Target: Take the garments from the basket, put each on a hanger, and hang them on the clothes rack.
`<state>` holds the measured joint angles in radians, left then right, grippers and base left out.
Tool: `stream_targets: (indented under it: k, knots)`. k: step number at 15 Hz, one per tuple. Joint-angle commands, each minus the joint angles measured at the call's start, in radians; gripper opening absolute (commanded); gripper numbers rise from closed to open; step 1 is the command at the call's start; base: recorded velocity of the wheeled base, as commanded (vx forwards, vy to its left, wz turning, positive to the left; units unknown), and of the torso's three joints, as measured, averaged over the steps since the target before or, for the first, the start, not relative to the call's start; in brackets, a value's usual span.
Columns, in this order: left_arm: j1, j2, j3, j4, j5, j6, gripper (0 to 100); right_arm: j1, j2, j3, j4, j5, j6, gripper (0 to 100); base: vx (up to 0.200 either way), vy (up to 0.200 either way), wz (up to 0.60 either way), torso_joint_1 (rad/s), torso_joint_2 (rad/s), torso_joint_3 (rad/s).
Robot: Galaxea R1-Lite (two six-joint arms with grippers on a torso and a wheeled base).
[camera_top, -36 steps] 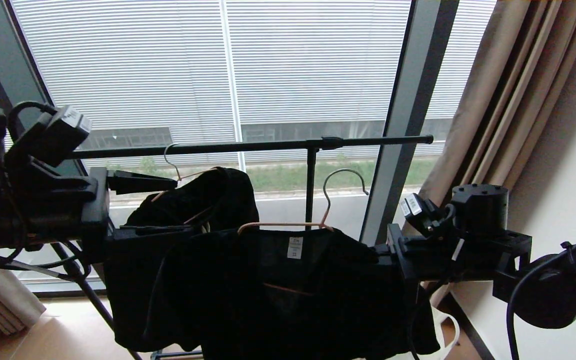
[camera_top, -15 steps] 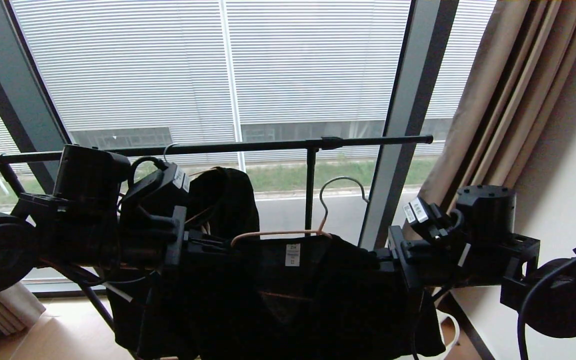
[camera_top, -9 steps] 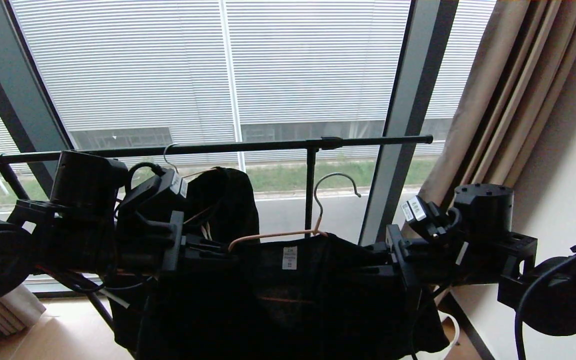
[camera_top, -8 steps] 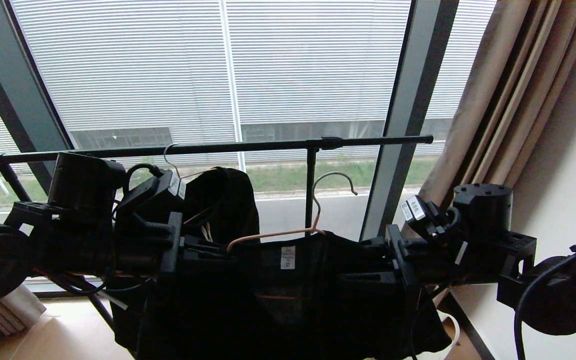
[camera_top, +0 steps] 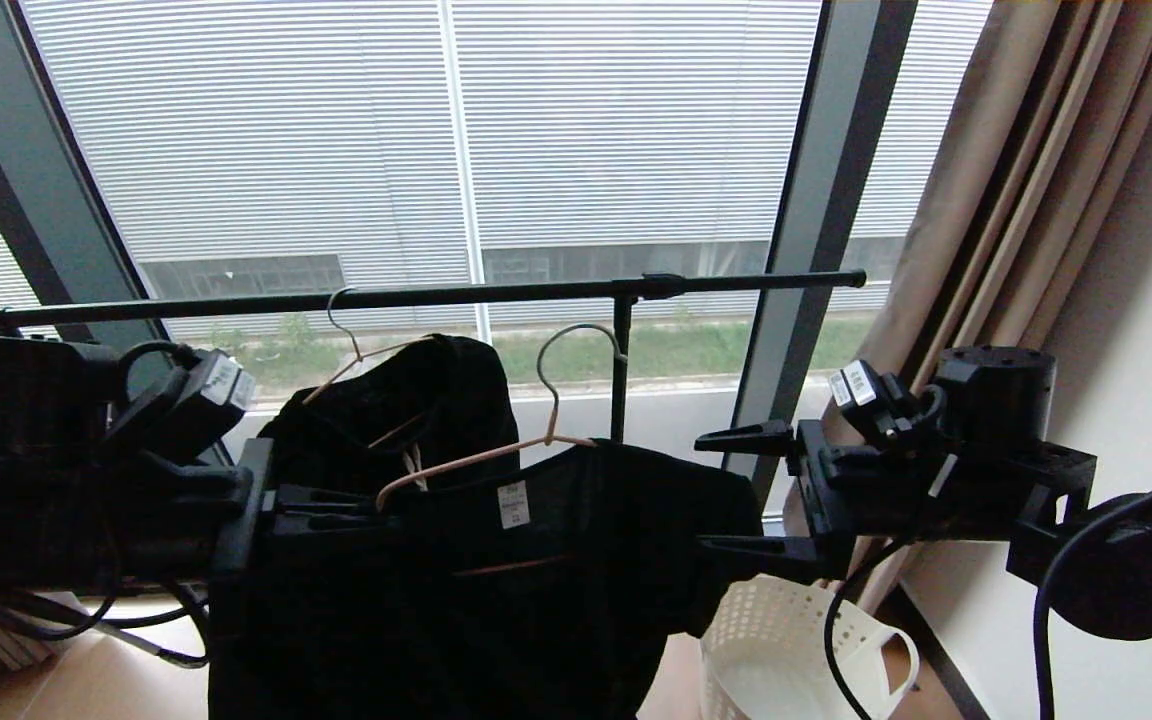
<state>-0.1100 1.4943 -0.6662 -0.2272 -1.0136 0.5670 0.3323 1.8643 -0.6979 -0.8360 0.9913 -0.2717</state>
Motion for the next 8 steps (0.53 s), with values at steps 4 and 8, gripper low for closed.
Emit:
stream_targets:
  k: [4,8]
  knots:
    - [0.081,-0.131,0.069,0.000,-0.054,-0.001,0,-0.033,0.075,-0.043,0.000,-0.003,-0.003,100,0.000,0.000,0.00,0.000,0.00,0.000]
    - [0.130,-0.172,0.088,0.002,-0.071,-0.004,0,-0.055,0.122,-0.052,0.000,-0.005,-0.017,100,0.000,0.000,0.00,0.000,0.00,0.000]
